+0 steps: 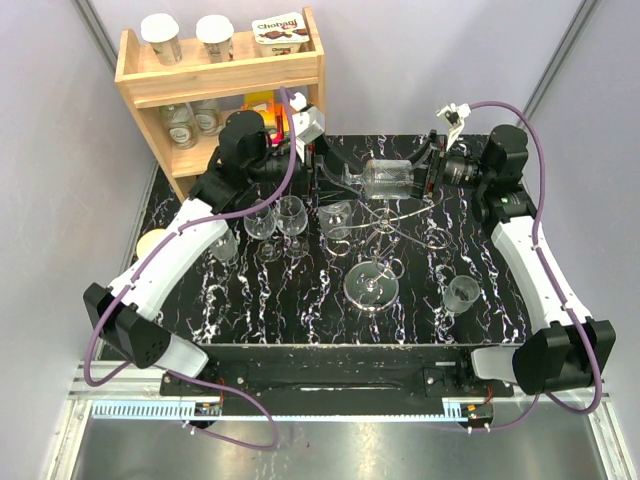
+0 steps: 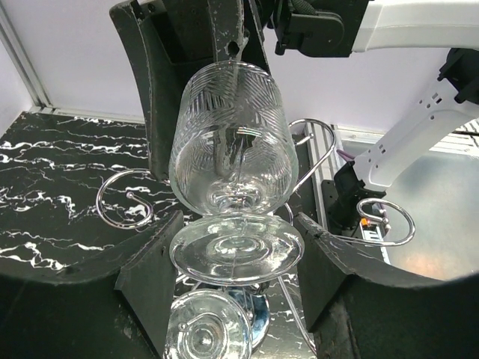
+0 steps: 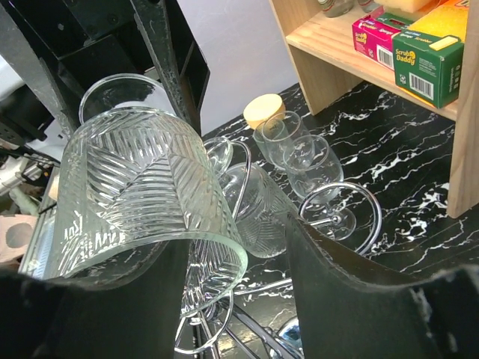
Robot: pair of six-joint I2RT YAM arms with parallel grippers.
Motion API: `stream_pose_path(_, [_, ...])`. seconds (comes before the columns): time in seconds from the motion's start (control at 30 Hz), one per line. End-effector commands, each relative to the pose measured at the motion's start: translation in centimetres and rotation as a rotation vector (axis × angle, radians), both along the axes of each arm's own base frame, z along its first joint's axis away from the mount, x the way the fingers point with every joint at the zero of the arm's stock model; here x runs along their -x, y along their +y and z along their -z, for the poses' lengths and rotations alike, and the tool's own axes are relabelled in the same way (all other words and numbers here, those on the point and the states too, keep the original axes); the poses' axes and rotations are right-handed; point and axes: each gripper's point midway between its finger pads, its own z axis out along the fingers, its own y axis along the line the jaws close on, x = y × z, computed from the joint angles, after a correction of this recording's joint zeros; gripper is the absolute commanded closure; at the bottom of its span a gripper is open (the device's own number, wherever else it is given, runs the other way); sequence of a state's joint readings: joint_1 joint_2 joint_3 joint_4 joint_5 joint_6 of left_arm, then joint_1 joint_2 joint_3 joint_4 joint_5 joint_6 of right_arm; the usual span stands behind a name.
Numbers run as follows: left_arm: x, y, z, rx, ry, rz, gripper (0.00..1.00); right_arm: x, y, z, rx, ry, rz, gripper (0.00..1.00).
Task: Place the wine glass upside down on the wine glass rack
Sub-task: Turn the wine glass upside down at the wine rack.
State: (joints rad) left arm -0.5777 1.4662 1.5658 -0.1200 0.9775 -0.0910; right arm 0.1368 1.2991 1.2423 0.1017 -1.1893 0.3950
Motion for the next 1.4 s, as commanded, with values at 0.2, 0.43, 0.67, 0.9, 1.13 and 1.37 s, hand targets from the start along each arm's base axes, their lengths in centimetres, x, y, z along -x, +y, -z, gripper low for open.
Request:
stream_pose_path(0.2, [0.7,0.8,-5.8,0.105,-0.138,0.006,1.00,1.2,-0.4,-1.7,0.048,-0.127,0.011,0.36])
stream_pose_path(0.43, [0.8,1.6,-5.2,0.102,-0.135,0.002,1.00,0.8,-0.9,-2.2,0.058,-0.144,0.037,0.33])
stream_pose_path(0.67, [0.8,2.3,-5.4,0.113,-0.138,-0.002,1.00,0.7,-1.2,-1.3,0.082,-0.150,0.043,0.33])
stream_pose_path(0.9, [0.5,2.1,-5.0,0.111,-0.122,0.002,1.00,0.9,-1.3,-0.7,0.099,-0.160,0.042,0.33])
stream_pose_path(1.13, [0.3,1.9,-4.3,0.108,-0.103,0.008,1.00,1.0,-1.5,0.0,0.132,-0.177,0.045,0.34])
stream_pose_path(1.37, [0.2,1.8,-4.1,0.109,-0.096,0.012,1.00,1.2,-1.8,0.4,0.176,-0.234,0.046,0.35])
